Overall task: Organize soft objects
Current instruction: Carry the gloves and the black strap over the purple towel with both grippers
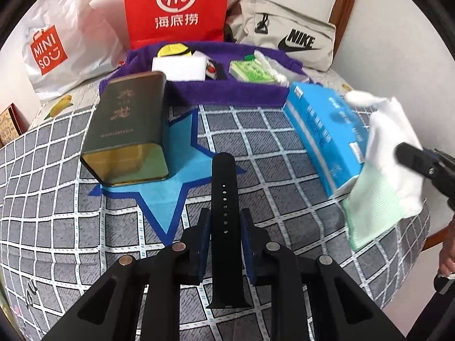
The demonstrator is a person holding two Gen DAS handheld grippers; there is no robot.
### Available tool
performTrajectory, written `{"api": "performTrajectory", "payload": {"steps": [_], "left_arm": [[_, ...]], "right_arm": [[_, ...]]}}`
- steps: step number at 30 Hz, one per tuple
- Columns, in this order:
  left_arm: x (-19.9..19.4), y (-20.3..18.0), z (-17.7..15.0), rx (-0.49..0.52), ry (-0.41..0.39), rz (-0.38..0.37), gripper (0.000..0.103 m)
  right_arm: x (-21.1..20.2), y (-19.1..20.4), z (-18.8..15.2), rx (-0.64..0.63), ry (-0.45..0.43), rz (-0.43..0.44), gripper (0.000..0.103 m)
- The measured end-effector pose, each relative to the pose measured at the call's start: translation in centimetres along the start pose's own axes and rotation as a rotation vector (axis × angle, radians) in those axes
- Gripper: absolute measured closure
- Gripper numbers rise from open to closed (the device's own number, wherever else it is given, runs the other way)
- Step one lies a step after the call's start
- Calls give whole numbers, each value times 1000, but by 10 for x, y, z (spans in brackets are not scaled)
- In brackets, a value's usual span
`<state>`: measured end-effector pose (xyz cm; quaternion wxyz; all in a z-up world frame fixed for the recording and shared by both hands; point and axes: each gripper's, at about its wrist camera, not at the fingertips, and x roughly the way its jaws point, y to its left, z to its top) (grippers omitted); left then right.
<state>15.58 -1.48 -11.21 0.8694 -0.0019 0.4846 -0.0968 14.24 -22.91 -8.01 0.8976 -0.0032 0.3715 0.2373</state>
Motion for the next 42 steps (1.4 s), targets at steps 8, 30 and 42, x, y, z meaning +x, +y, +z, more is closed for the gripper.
{"api": "performTrajectory", "payload": {"steps": [8, 30, 42], "left_arm": [[-19, 2, 5, -19, -38, -23, 83], [-46, 18, 48, -33, -111, -34, 83], [-37, 36, 93, -46, -130, -28, 83]], "right_arm": [[-4, 10, 7, -31, 3, 26, 93], [2, 13, 46, -64, -6, 44, 93], [25, 5, 86, -82, -19, 52, 94]]}}
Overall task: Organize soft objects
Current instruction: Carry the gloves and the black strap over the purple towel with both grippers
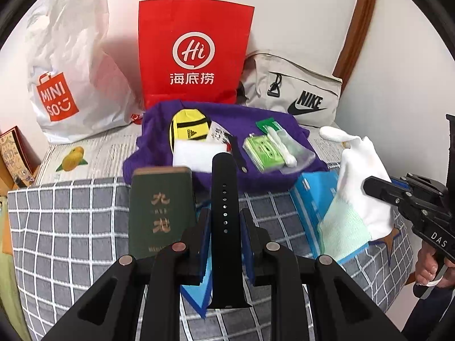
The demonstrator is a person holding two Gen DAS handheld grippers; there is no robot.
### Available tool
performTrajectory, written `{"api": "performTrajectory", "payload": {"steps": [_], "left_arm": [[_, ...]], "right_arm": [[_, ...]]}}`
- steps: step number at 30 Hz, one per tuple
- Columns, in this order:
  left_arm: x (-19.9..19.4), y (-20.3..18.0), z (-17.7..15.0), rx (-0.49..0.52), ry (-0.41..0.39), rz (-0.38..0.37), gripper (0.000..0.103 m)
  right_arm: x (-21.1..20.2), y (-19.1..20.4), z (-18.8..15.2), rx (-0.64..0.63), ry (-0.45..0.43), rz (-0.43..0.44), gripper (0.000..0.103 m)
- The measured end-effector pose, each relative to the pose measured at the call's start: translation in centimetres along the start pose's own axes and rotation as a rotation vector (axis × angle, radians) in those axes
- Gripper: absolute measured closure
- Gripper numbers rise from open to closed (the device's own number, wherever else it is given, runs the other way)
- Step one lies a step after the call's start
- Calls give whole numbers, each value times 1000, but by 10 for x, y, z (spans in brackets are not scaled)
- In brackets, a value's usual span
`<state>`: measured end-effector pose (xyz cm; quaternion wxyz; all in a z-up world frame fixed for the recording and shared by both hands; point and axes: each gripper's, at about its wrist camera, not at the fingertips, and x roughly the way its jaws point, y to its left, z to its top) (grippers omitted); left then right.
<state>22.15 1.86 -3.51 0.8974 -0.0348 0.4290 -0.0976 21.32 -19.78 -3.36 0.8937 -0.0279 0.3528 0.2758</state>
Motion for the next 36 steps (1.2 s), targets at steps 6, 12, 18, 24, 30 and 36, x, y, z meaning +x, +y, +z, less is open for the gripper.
{"api": "performTrajectory", "payload": {"steps": [6, 12, 18, 24, 30, 36], "left_arm": [[14, 9, 23, -4, -5, 3, 83], [28, 16, 47, 3, -11, 11, 83], [52, 20, 73, 18, 2, 3, 83], [77, 25, 98, 31, 13, -2, 83], [106, 33, 118, 30, 43, -18, 83], [136, 38, 131, 29, 82, -23, 83]], "right_arm": [[14, -14, 22, -5, -21, -8, 94], [32, -37, 43, 13, -31, -30, 94], [51, -62, 62, 29, -29, -50, 94], [75, -85, 79, 40, -14, -67, 94], [102, -108, 88, 63, 5, -77, 94], [135, -120, 85, 68, 70, -81, 94]]}}
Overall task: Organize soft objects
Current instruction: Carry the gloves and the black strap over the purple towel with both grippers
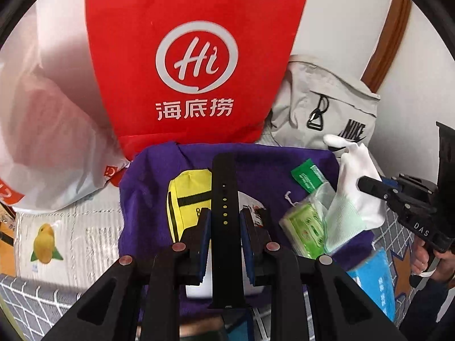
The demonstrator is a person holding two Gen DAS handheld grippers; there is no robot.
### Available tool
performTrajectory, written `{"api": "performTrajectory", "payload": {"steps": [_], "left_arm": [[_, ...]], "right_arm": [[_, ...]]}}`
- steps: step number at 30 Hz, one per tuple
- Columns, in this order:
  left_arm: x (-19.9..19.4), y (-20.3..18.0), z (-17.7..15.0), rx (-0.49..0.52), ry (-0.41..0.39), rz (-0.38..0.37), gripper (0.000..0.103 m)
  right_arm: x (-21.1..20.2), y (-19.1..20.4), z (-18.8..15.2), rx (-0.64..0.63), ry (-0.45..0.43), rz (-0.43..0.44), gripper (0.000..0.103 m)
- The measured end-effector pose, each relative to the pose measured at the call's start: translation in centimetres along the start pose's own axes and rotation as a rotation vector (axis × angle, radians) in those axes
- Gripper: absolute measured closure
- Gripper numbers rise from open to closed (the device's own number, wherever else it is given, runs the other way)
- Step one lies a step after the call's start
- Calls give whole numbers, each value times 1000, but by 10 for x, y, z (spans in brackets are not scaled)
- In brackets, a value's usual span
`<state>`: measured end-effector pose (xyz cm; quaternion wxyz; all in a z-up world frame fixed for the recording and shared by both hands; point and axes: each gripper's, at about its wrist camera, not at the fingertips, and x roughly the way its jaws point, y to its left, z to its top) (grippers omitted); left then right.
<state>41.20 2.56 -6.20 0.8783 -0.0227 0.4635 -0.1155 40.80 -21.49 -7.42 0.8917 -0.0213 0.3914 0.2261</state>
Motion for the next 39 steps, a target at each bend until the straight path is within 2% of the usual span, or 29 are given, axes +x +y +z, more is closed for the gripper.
{"api": "performTrajectory", "payload": {"steps": [10, 17, 22, 27, 29, 31, 39], "left_arm": [[38, 11, 11, -12, 66, 2, 83], [55, 13, 8, -21, 99, -1, 83], [57, 12, 6, -20, 106, 5, 83], [54, 9, 7, -19, 112, 16, 81], [50, 7, 8, -15, 102, 23, 68], [43, 7, 9, -15, 91, 32, 59], [9, 0, 6, -9, 65, 80, 41]], "right_arm": [[43, -16, -5, 30, 117, 10, 94], [57, -22, -11, 44, 168, 5, 91], [54, -20, -11, 41, 171, -18, 67], [44, -22, -12, 52, 163, -26, 65], [39, -23, -12, 57, 157, -36, 64], [32, -24, -13, 61, 148, -39, 63], [-5, -26, -20, 101, 110, -52, 62]]}}
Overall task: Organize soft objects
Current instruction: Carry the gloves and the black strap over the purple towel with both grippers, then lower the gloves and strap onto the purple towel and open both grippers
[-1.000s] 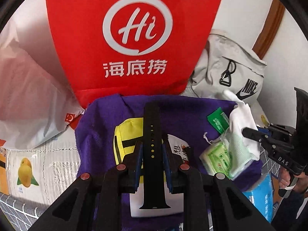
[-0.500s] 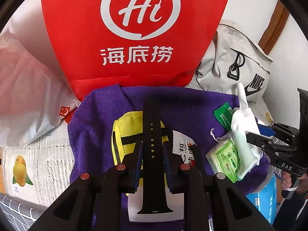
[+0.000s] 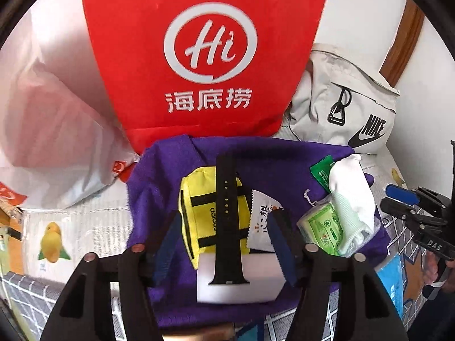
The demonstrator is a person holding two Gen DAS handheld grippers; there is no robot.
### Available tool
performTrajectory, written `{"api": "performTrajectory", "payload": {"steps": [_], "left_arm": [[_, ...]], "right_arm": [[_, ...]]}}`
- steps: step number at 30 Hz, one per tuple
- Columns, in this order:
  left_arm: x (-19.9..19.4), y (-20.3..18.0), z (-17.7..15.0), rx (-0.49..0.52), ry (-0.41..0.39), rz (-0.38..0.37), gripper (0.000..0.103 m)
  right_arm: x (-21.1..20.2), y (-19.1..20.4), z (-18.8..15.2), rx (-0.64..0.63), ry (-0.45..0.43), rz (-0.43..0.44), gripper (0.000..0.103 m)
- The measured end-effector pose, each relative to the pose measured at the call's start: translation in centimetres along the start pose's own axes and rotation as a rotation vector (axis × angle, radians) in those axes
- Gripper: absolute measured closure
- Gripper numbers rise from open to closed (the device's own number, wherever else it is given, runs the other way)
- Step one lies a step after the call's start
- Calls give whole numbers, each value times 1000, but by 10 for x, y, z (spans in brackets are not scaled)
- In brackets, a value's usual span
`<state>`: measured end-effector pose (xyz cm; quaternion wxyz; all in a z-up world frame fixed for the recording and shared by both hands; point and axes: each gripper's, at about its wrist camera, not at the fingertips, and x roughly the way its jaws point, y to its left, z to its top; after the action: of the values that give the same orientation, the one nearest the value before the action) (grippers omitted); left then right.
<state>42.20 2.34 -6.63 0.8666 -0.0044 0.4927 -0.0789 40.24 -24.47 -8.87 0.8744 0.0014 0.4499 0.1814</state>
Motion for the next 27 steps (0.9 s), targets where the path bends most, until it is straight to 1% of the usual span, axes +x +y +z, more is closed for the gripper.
{"api": "performTrajectory", "payload": {"steps": [2, 4, 6, 10, 13, 15, 16, 17, 18, 19, 21, 23, 27], "left_arm": [[-11, -3, -4, 9, -14, 9, 41], [-22, -4, -8, 10, -22, 11, 39], [-33, -6, -13, 11, -32, 22, 37], [-55, -13, -27, 11, -53, 38, 29], [-66, -22, -42, 20, -53, 65, 28], [-74, -27, -51, 20, -53, 65, 28], [-80, -30, -56, 21, -56, 64, 27], [-86, -34, -63, 22, -60, 66, 23], [-91, -37, -68, 21, -64, 69, 20], [-97, -40, -73, 17, -72, 73, 18], [-110, -46, -85, 9, -88, 75, 18], [-125, -51, -98, -1, -102, 69, 13], [-148, -58, -118, -27, -122, 69, 12]], "right_arm": [[-10, 1, -3, 5, -13, -1, 61], [-18, 4, -6, 11, -22, -1, 57], [-26, 8, -10, 18, -33, 1, 56], [-42, 16, -22, 28, -46, 0, 50], [-54, 23, -33, 41, -50, -9, 44], [-62, 28, -38, 50, -57, -19, 42], [-68, 30, -42, 56, -64, -17, 39], [-74, 32, -45, 65, -75, -11, 36], [-79, 35, -48, 72, -87, -5, 29], [-85, 37, -53, 79, -108, 7, 25], [-93, 41, -59, 88, -125, 20, 24], [-102, 46, -68, 96, -137, 23, 21], [-121, 60, -85, 98, -157, -16, 14]]}}
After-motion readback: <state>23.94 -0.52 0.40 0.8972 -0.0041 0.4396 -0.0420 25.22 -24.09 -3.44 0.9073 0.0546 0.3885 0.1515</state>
